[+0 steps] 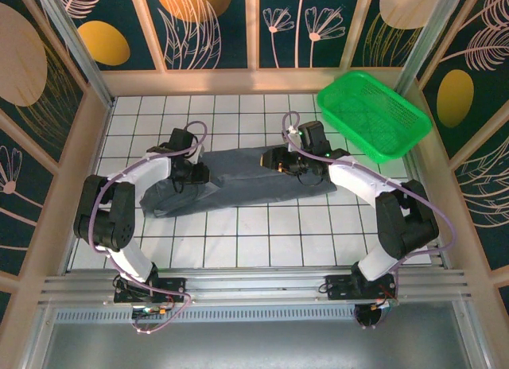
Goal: Fold and stack the t-shirts
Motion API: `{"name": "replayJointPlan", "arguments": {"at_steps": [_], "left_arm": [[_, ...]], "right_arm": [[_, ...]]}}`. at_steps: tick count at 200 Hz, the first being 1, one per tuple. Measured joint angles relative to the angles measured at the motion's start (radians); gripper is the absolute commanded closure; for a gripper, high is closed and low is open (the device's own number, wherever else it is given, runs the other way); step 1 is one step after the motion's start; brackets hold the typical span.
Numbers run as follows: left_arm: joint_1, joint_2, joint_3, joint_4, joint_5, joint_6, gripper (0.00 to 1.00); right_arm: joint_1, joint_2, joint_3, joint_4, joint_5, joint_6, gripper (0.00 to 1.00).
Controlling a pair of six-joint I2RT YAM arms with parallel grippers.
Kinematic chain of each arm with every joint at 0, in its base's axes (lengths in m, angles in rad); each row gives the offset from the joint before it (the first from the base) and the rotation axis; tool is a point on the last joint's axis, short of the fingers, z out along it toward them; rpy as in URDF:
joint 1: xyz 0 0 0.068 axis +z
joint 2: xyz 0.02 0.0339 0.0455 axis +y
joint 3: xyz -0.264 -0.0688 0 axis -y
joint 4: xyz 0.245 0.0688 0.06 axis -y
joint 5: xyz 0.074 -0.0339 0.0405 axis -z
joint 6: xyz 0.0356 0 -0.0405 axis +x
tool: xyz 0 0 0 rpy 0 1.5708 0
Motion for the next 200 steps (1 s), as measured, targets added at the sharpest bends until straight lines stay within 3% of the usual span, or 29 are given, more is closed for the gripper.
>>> {"name": "replayJointPlan", "arguments": {"at_steps": [19,34,72,136,200], "left_arm": [[-0.005,0.000,-0.003,0.005,0.000,-0.020,0.94],[-0.007,-0.001,-0.003,0.007,0.005,-0.037,1.00],[-0.014,-0.054,-0.027,0.005,0.031,-0.120,1.00],[-0.041,-0.273,-0.201,0.001,0.099,-0.375,1.00],[-0.061,-0.312,-0.303,0.069,0.171,-0.614,1.00]], "right_arm": [[0.000,0.000,0.000,0.000,0.000,0.000,0.42],[0.000,0.000,0.000,0.000,0.000,0.000,0.42],[0.000,0.000,0.000,-0.002,0.002,0.000,0.42],[0.000,0.000,0.000,-0.003,0.008,0.000,0.43],[0.000,0.022,0.000,-0.004,0.008,0.000,0.43]]}}
